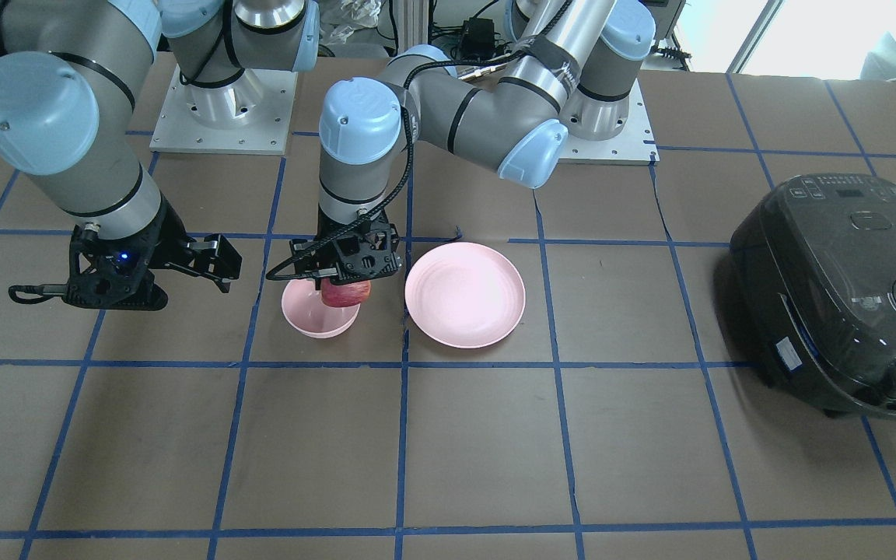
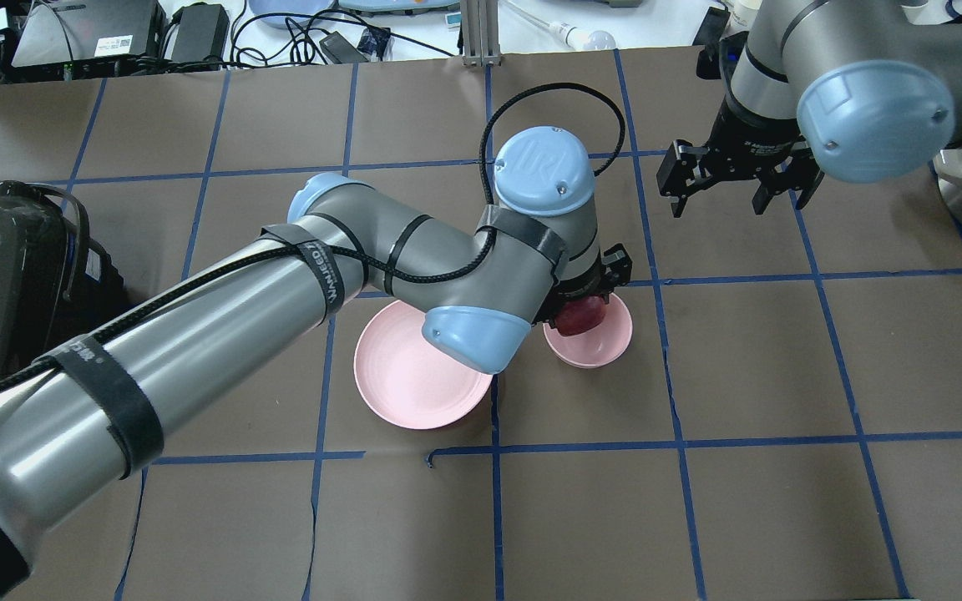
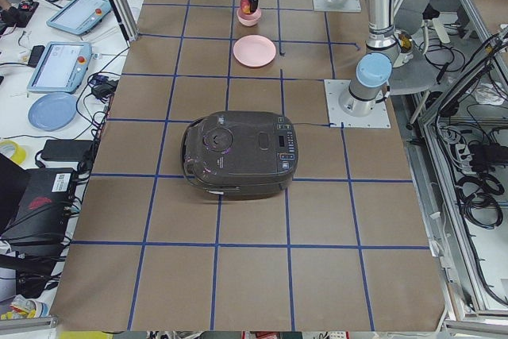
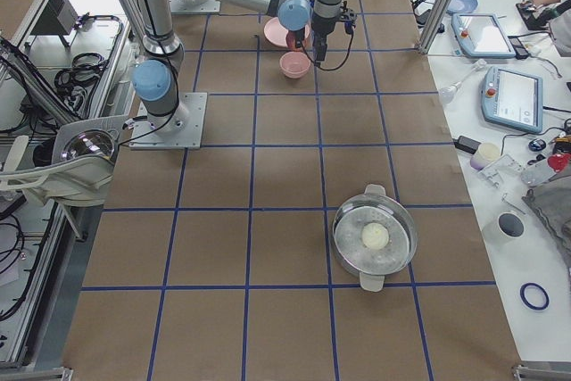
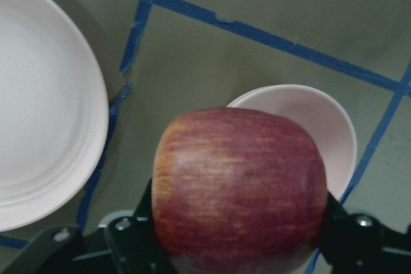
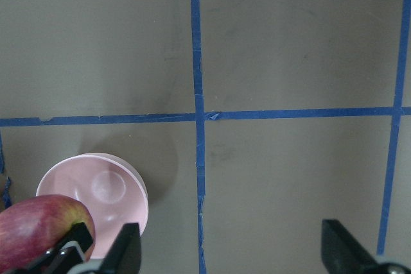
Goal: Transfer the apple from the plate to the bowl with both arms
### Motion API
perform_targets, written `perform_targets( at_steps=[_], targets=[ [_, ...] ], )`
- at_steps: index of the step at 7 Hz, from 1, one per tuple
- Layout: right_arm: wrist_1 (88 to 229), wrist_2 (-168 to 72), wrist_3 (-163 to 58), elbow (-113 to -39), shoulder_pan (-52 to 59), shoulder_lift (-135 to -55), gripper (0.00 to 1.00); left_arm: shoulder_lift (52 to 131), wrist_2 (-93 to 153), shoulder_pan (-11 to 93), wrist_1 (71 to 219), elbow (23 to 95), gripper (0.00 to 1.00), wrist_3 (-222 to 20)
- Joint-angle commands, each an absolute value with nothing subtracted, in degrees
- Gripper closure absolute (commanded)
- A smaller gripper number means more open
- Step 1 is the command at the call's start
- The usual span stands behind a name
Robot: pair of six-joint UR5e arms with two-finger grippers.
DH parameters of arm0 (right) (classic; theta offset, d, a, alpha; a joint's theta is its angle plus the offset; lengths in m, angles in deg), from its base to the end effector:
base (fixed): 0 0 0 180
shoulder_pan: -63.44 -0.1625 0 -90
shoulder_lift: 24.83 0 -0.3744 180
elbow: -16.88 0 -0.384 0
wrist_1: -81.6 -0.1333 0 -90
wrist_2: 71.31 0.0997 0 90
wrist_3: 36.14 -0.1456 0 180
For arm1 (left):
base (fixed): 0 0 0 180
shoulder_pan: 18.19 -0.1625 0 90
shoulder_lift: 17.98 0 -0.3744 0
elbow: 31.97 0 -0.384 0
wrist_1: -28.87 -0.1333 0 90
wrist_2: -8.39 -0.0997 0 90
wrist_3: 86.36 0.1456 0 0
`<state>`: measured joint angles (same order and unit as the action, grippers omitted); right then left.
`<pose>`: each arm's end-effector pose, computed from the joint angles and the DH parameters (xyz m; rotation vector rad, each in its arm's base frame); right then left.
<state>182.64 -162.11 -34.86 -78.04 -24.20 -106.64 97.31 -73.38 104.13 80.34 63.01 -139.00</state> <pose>0.1097 -0.5267 0.2969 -0.0291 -3.1281 -0.0572 -0.4569 -0.4339 0.1792 0.5033 -2.8952 0.0137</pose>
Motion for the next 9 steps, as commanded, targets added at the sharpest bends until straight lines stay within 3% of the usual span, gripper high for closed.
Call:
perform_targets(
  at_steps=[1, 5, 6, 7, 9],
  targets=[
    [182.85, -162.37, -35.00, -77.26, -24.10, -107.19, 0.00, 100.22, -72.91, 105.21, 79.06, 61.99, 1.00, -139.89],
    [182.59, -162.54, -34.82, -76.99, -23.84, -107.27, 0.00, 102.42, -73.17, 105.21, 79.41, 61.99, 1.00, -139.45],
    [182.67, -162.54, -34.82, -76.99, -23.75, -107.54, 0.00, 102.43, -73.61, 105.21, 79.41, 61.98, 0.78, -139.19],
    [182.59, -162.54, -34.82, -77.08, -23.75, -107.45, 0.00, 102.43, -74.05, 105.21, 79.41, 61.72, 0.01, -139.10],
    [182.59, -162.54, -34.82, -76.99, -23.23, -107.54, 0.00, 100.69, -74.14, 104.69, 79.84, 61.46, 0.00, -135.44]
  ],
)
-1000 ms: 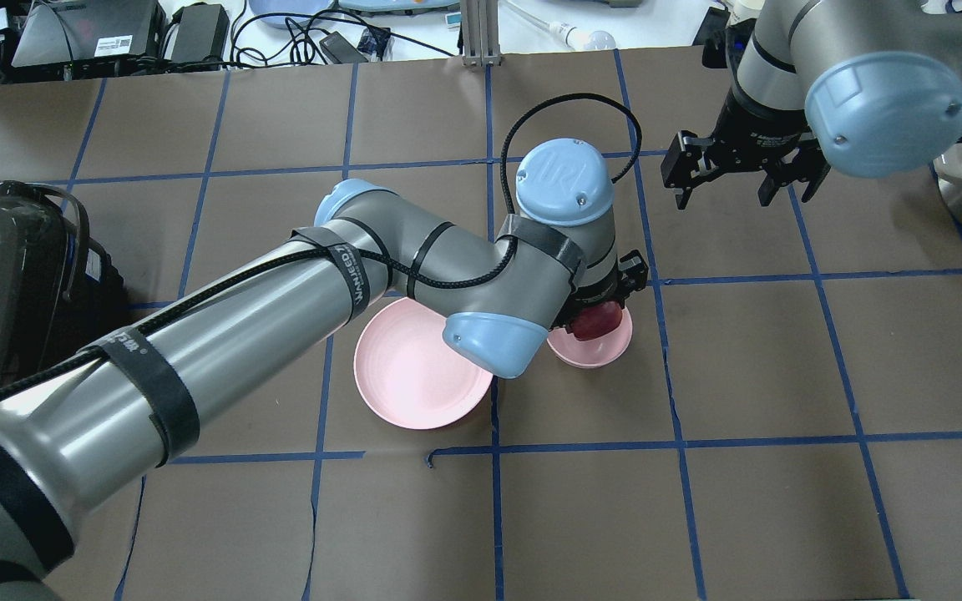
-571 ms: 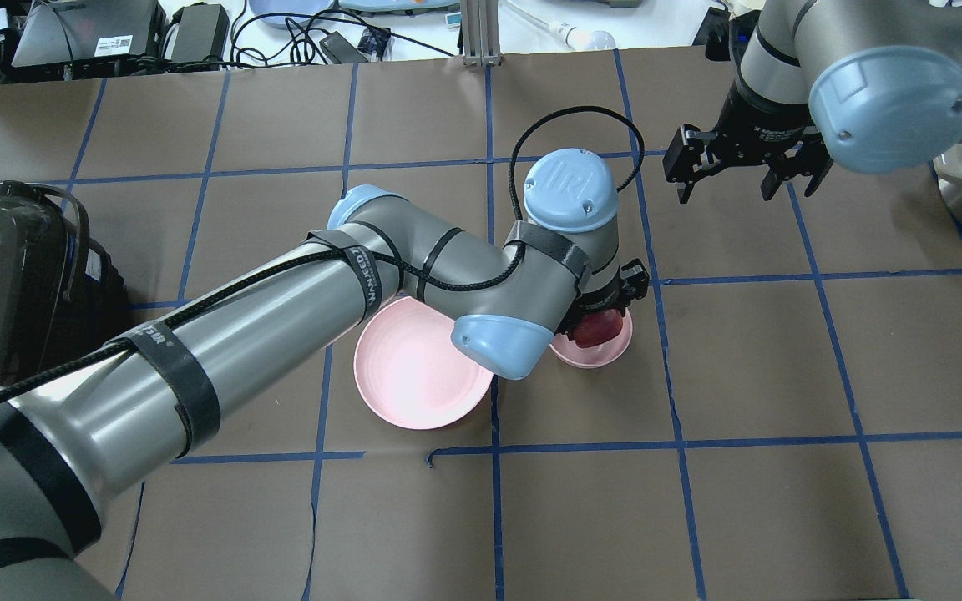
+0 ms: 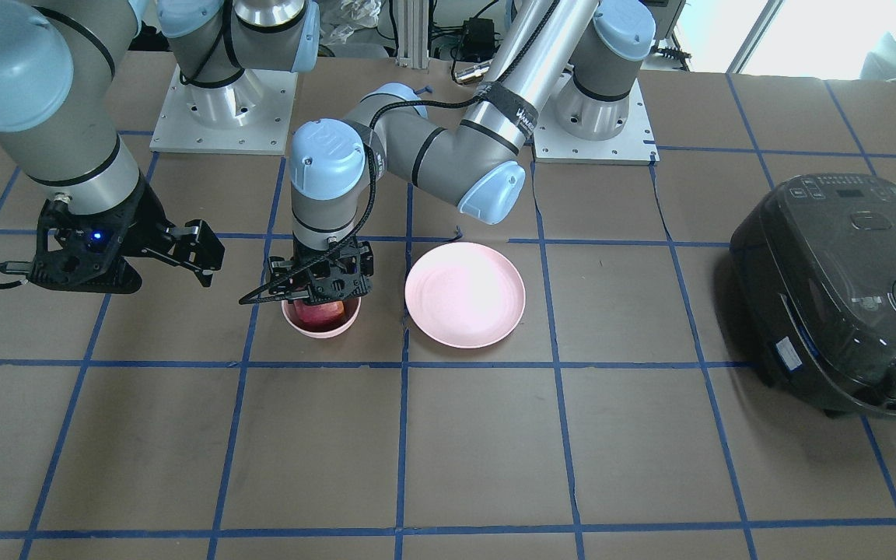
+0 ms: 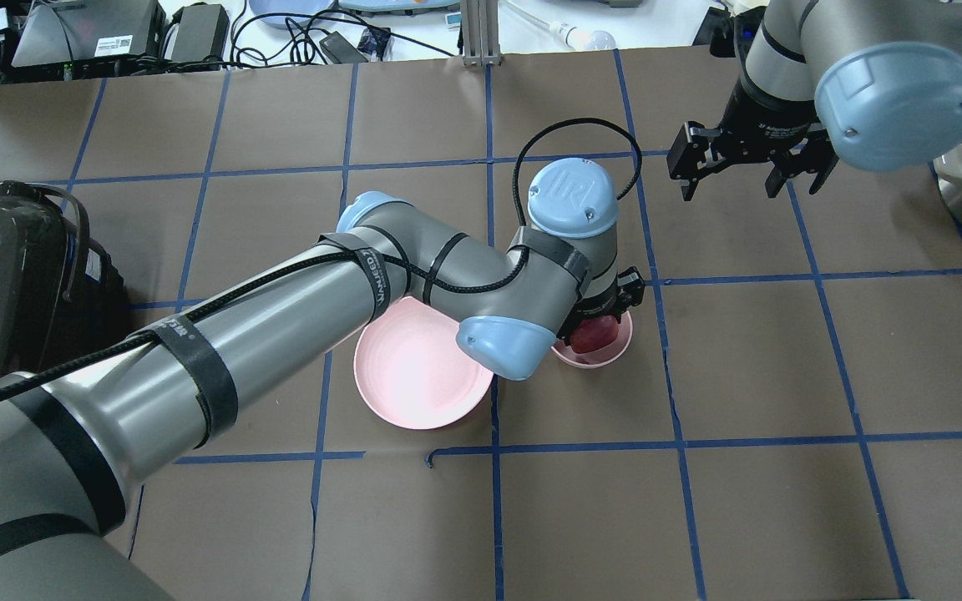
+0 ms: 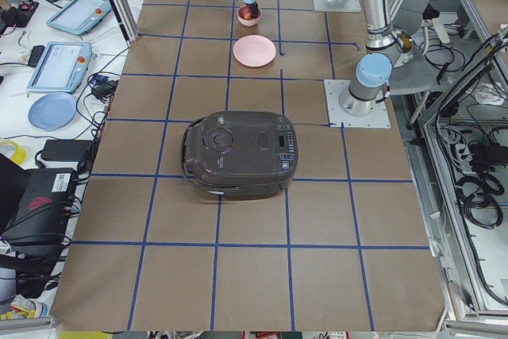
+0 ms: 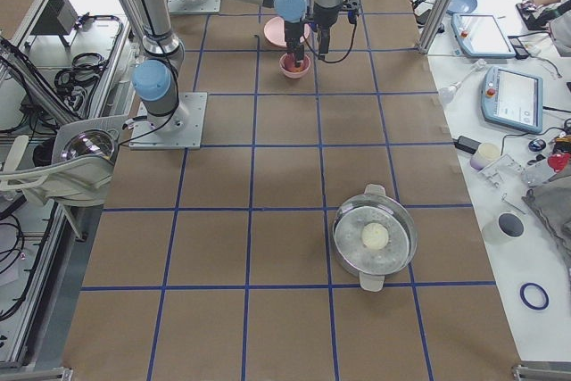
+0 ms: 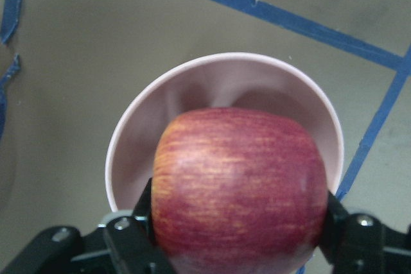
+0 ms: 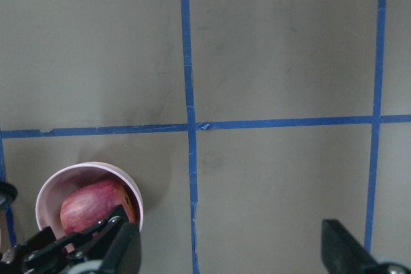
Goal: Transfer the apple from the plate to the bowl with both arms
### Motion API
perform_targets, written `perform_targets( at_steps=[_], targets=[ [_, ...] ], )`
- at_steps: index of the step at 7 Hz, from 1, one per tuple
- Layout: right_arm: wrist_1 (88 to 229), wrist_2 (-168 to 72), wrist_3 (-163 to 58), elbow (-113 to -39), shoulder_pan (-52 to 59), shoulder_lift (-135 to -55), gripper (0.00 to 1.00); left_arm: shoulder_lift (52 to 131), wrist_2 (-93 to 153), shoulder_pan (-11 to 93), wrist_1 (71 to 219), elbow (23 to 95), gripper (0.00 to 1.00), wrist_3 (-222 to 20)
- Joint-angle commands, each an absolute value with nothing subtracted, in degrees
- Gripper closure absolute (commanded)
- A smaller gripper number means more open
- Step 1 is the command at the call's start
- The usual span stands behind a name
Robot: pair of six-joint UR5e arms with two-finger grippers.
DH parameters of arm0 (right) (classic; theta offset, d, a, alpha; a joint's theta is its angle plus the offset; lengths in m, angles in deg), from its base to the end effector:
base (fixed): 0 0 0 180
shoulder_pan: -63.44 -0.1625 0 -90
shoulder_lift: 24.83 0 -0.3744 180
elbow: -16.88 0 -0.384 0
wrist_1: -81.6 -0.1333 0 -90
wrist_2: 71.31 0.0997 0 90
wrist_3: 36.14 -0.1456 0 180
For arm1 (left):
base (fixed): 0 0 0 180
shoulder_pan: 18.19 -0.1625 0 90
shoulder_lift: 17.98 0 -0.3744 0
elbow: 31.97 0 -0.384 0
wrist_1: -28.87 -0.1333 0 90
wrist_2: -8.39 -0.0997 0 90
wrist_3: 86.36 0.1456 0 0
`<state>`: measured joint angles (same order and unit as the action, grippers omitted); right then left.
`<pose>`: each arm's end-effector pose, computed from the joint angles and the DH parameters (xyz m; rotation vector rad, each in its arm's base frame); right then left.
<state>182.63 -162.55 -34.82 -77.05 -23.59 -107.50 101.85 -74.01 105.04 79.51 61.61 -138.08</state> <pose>0.1029 -0.5295 0.3129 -0.0449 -3.1198 -0.0075 -0.4679 -0.4358 0.1426 0.4676 -2.9368 -0.0194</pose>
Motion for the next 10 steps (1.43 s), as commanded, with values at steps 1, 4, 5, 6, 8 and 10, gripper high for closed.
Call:
perform_targets(
  at_steps=[1, 4, 5, 6, 8, 10],
  targets=[
    [182.32, -162.54, -34.82, -77.08, -22.79, -107.45, 0.00, 99.71, -74.05, 103.81, 81.15, 61.37, 0.00, -134.36],
    [182.32, -162.72, -34.91, -76.99, -22.78, -107.54, 0.00, 90.87, -73.97, 99.51, 92.98, 59.71, 0.00, -126.11],
    [182.23, -162.72, -34.82, -76.90, -22.78, -107.54, 0.00, 87.17, -74.14, 98.63, 101.04, 57.96, 0.00, -123.57],
    [182.32, -164.46, -34.82, -76.55, -22.78, -107.54, 0.00, 83.48, -74.23, 97.49, 107.82, 56.98, 0.00, -119.97],
    [182.32, -165.36, -35.34, -76.64, -23.31, -107.97, 0.00, 76.36, -78.59, 94.07, 115.24, 56.54, 0.00, -112.08],
    [179.27, -162.22, -36.75, -76.64, -24.63, -108.76, 0.00, 71.51, -80.46, 86.43, 122.29, 56.36, 0.00, -99.50]
  ],
)
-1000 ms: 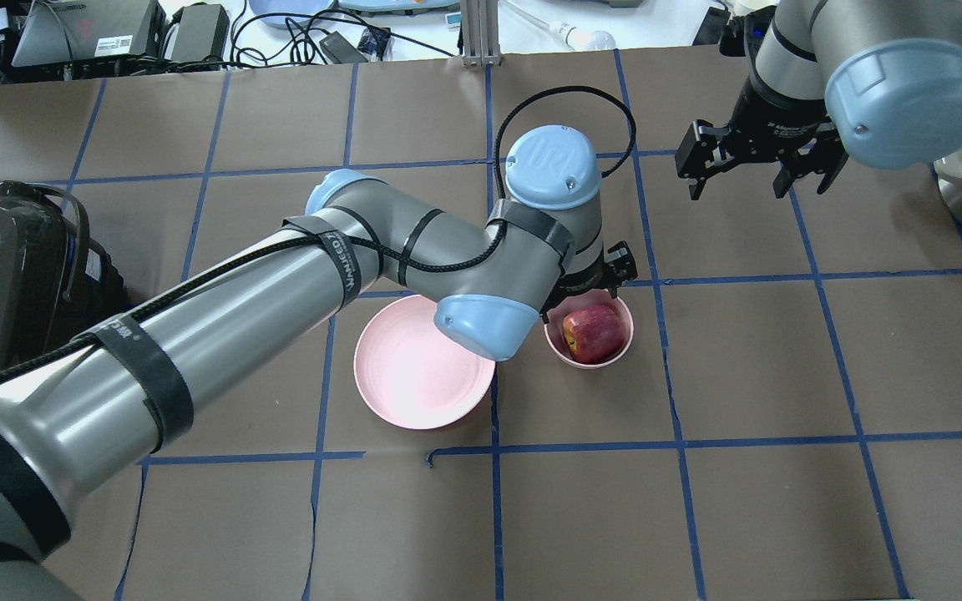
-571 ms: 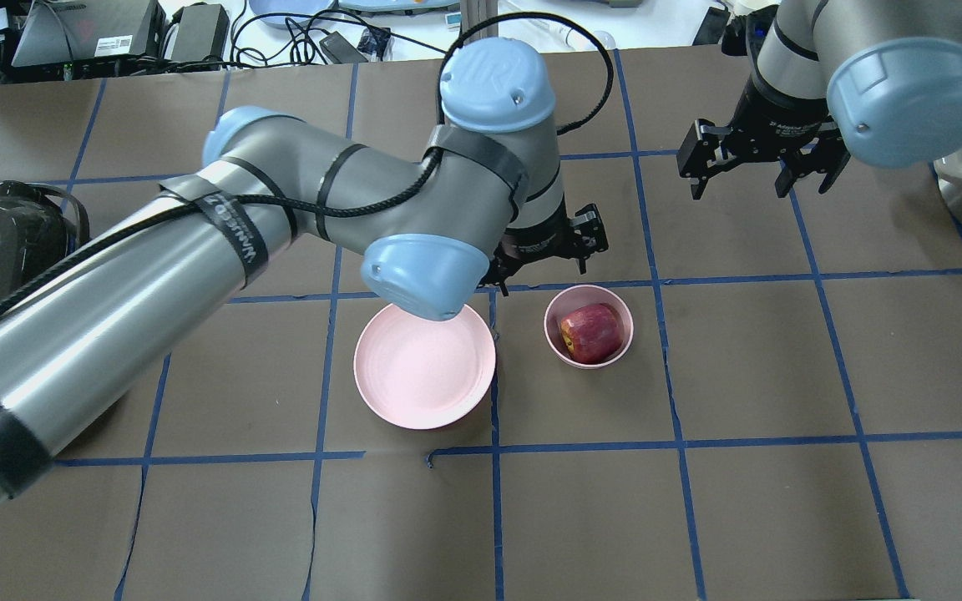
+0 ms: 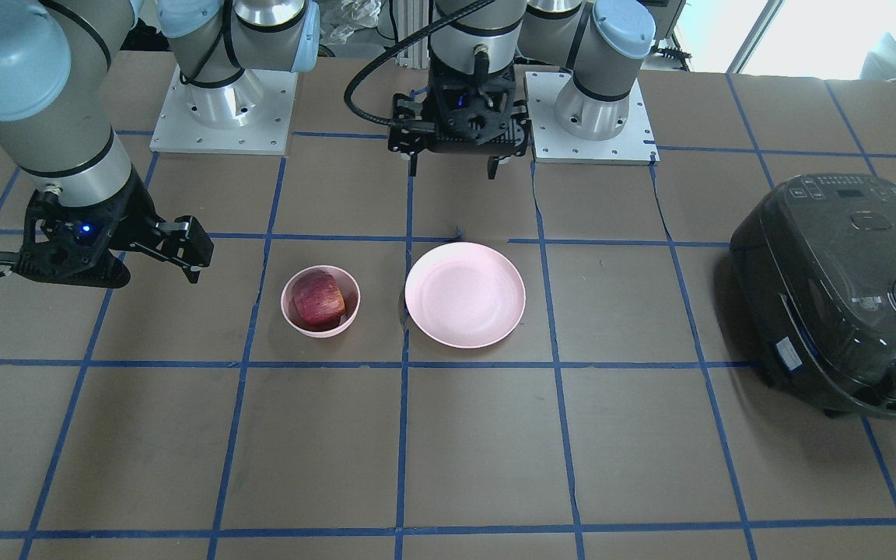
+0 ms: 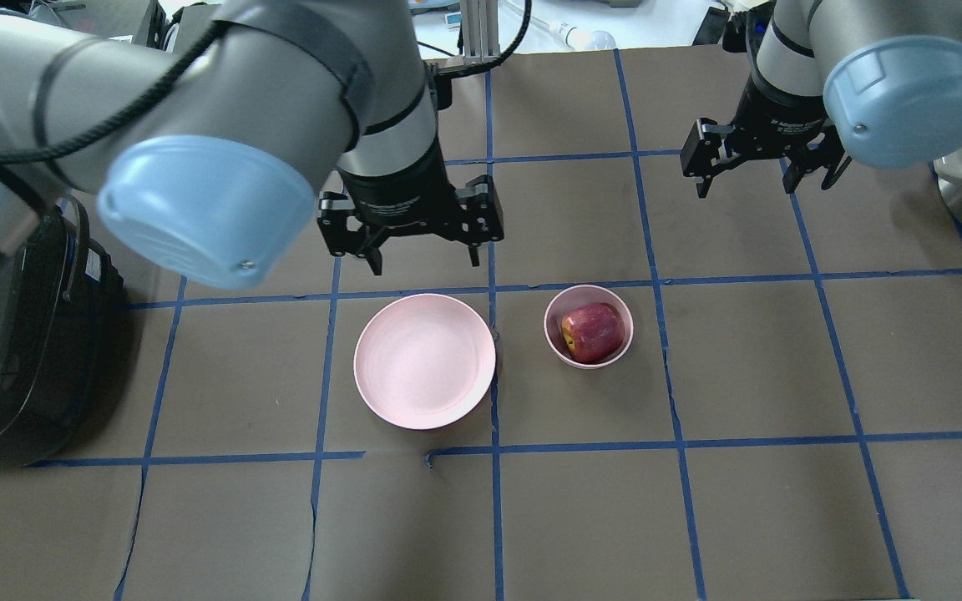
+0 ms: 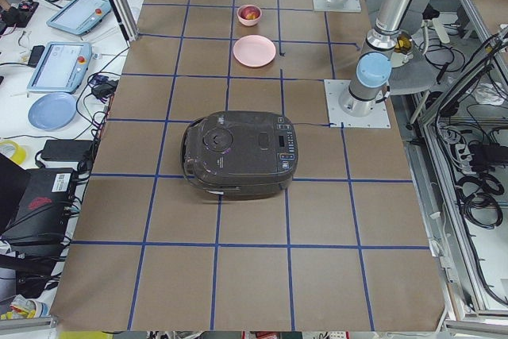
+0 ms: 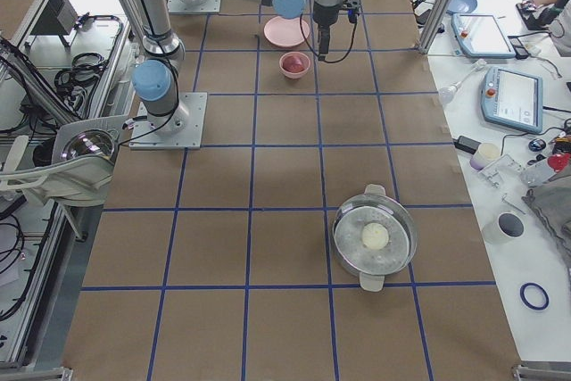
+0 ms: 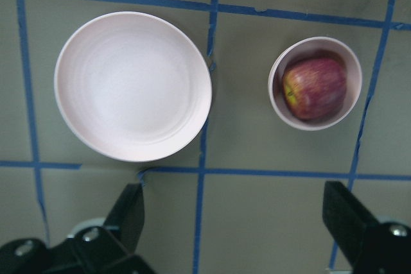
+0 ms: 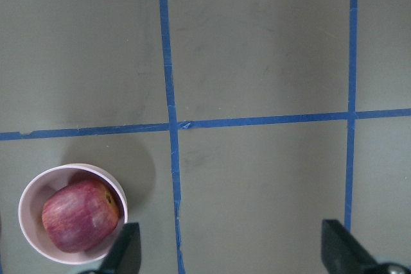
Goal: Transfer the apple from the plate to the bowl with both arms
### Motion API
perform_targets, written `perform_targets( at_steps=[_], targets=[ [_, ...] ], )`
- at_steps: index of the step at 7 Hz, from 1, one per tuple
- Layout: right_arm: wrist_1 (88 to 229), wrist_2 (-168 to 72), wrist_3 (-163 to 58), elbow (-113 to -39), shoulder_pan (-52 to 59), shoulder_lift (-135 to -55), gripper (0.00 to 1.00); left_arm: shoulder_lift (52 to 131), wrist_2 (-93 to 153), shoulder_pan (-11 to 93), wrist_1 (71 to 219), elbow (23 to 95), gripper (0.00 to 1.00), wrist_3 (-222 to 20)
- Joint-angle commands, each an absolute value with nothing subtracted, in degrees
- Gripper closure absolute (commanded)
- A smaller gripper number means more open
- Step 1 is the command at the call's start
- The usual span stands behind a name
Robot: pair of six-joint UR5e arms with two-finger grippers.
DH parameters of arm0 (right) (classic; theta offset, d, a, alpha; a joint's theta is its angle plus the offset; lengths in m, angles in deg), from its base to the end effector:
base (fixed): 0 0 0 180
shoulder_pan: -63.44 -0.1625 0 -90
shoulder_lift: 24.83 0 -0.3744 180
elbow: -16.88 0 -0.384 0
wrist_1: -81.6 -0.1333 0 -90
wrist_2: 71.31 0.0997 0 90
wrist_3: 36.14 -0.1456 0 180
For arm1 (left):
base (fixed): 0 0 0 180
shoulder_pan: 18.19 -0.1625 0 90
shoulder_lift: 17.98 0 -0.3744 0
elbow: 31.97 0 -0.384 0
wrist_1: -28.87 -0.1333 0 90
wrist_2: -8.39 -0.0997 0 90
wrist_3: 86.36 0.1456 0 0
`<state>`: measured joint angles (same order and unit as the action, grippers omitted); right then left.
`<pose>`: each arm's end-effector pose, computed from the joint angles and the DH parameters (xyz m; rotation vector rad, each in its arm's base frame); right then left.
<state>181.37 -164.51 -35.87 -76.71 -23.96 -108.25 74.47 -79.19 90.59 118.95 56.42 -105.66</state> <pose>0.1015 -0.5247 0.3206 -0.0624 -3.0853 -0.0129 -0.2921 -0.4259 0.3839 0.0146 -3.1065 -0.0450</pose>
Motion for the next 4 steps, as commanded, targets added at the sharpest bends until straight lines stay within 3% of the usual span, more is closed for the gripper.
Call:
perform_targets(
  at_steps=[1, 4],
  targets=[
    [179.16, -159.32, -36.75, -76.46, -24.63, -109.99, 0.00, 70.80, -84.12, 81.61, 121.34, 56.36, 0.00, -94.32],
    [177.68, -160.26, -36.67, -72.96, -24.28, -110.44, 0.00, 70.26, -81.81, 76.73, 118.36, 56.36, 0.00, -93.74]
  ],
)
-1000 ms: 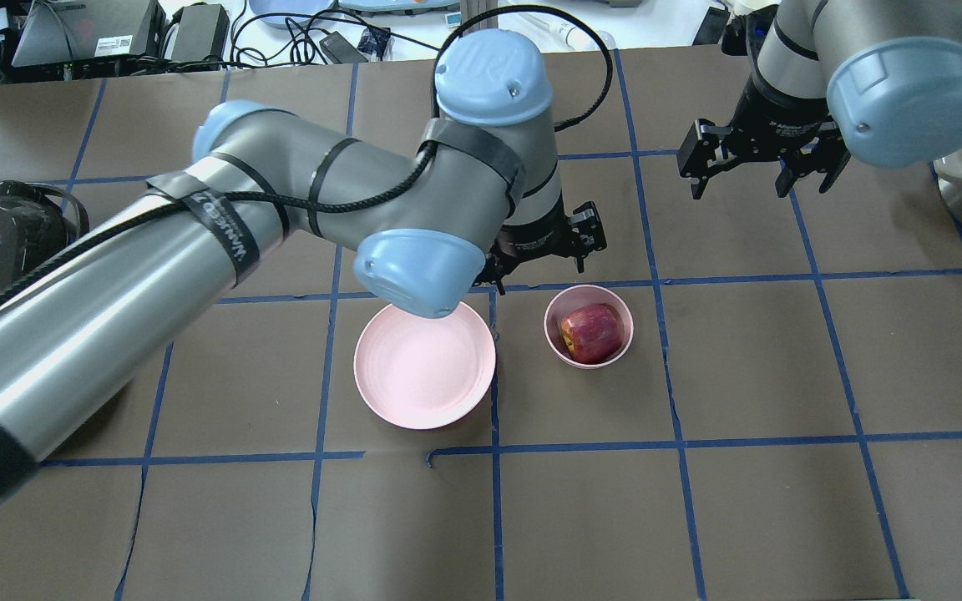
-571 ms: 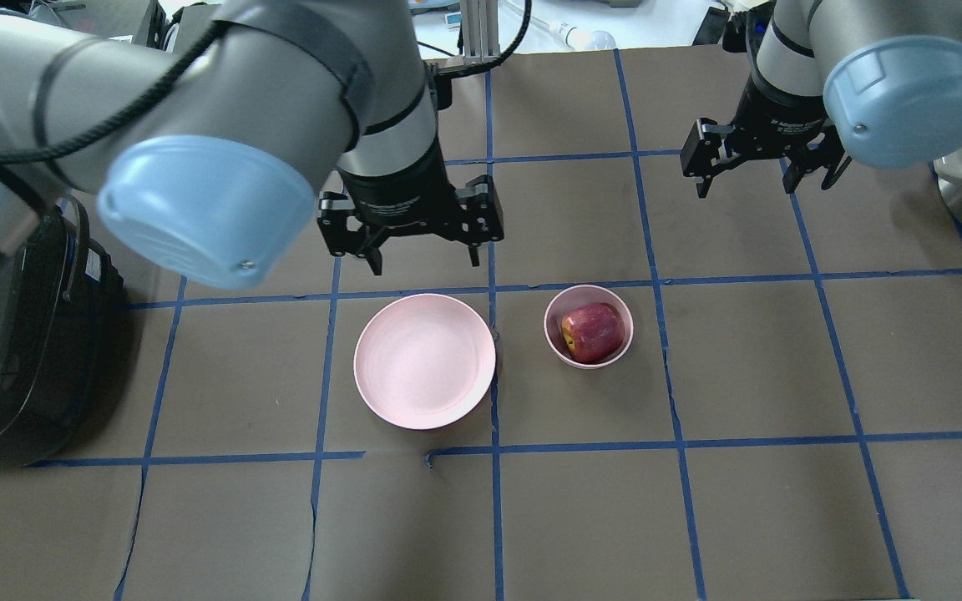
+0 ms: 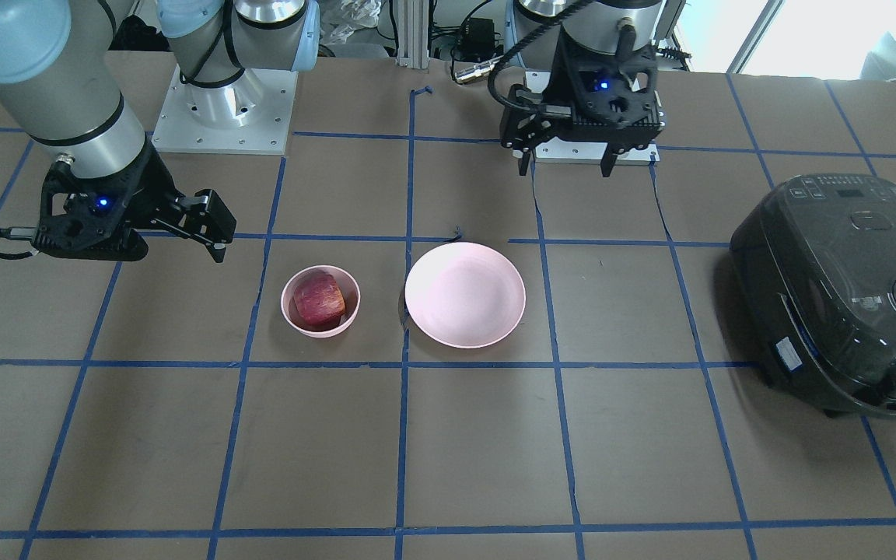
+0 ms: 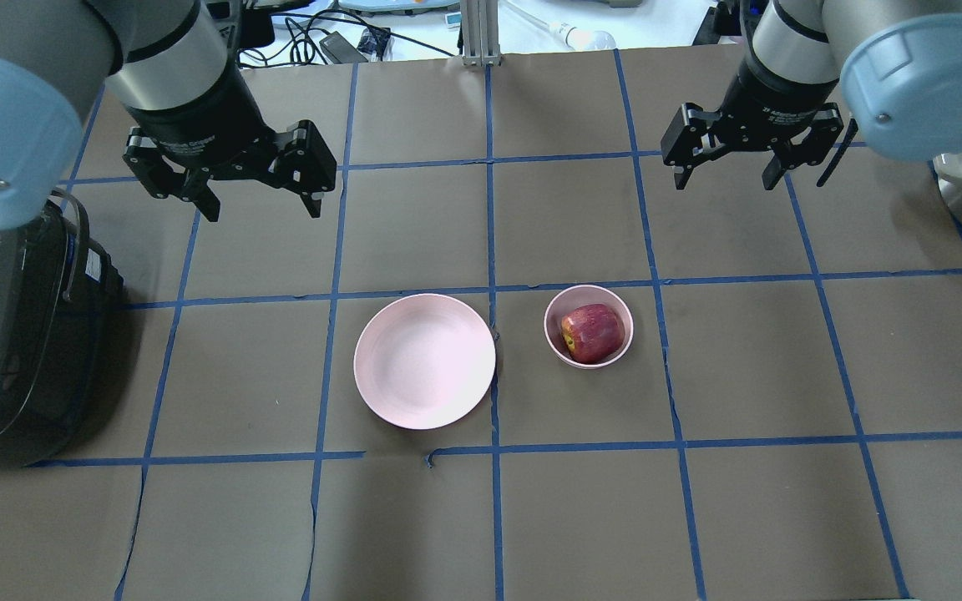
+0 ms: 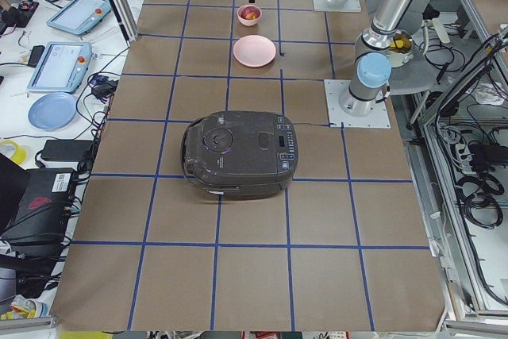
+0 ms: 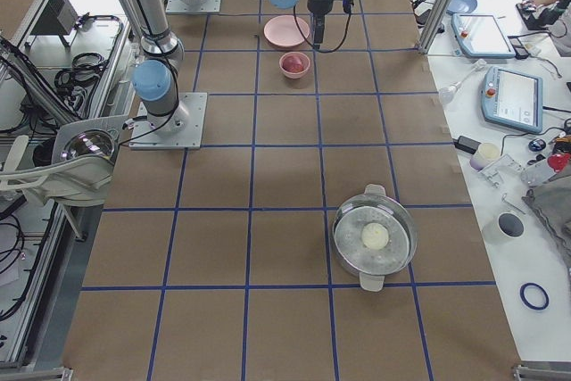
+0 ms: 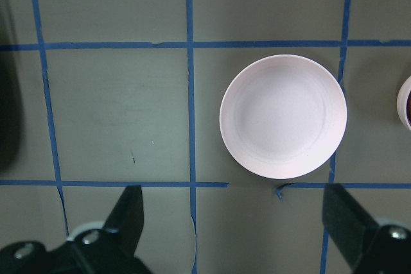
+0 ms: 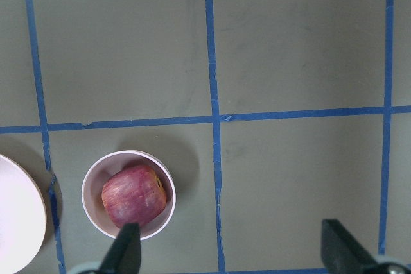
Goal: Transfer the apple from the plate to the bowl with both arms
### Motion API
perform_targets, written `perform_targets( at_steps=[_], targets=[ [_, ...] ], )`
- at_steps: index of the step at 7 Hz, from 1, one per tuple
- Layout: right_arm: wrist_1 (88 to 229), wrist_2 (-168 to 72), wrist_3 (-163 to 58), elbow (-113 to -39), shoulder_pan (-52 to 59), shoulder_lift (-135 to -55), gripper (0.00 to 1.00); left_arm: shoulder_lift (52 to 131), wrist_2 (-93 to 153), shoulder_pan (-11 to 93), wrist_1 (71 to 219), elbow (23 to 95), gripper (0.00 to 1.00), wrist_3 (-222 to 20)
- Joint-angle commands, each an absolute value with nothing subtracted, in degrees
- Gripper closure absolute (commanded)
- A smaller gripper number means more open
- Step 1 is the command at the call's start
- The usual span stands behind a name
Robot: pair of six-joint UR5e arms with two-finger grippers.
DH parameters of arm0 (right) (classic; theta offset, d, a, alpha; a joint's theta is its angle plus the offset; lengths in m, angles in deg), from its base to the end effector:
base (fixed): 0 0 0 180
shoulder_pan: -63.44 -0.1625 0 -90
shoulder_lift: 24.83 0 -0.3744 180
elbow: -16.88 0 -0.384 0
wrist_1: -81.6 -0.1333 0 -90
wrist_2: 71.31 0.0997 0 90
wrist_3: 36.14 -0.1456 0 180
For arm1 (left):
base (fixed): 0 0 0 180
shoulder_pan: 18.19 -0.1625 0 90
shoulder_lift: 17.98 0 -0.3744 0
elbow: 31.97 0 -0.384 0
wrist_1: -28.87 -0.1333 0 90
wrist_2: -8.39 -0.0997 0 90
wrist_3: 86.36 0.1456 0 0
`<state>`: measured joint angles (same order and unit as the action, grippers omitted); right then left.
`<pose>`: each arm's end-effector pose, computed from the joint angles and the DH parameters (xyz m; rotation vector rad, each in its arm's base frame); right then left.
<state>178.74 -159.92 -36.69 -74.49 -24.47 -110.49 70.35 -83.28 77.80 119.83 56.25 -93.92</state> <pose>0.1180 -0.5184 0.3546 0.0713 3.1166 -0.0394 -0.1783 -0.4622 0.4188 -0.0437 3.1166 -0.0726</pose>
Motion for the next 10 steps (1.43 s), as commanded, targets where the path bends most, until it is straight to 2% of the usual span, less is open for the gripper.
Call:
perform_targets(
  at_steps=[1, 2, 10],
  targets=[
    [177.05, -160.52, -37.01, -72.08, -24.37, -112.27, 0.00, 70.44, -80.83, 76.73, 115.47, 57.06, 0.00, -93.66],
    [176.27, -160.26, -37.37, -72.50, -24.45, -114.20, 0.00, 70.44, -80.91, 76.64, 115.27, 57.06, 0.00, -93.66],
    [172.48, -160.61, -37.37, -72.16, -24.37, -114.83, 0.00, 70.44, -80.82, 76.64, 115.18, 57.15, 0.00, -93.57]
  ],
)
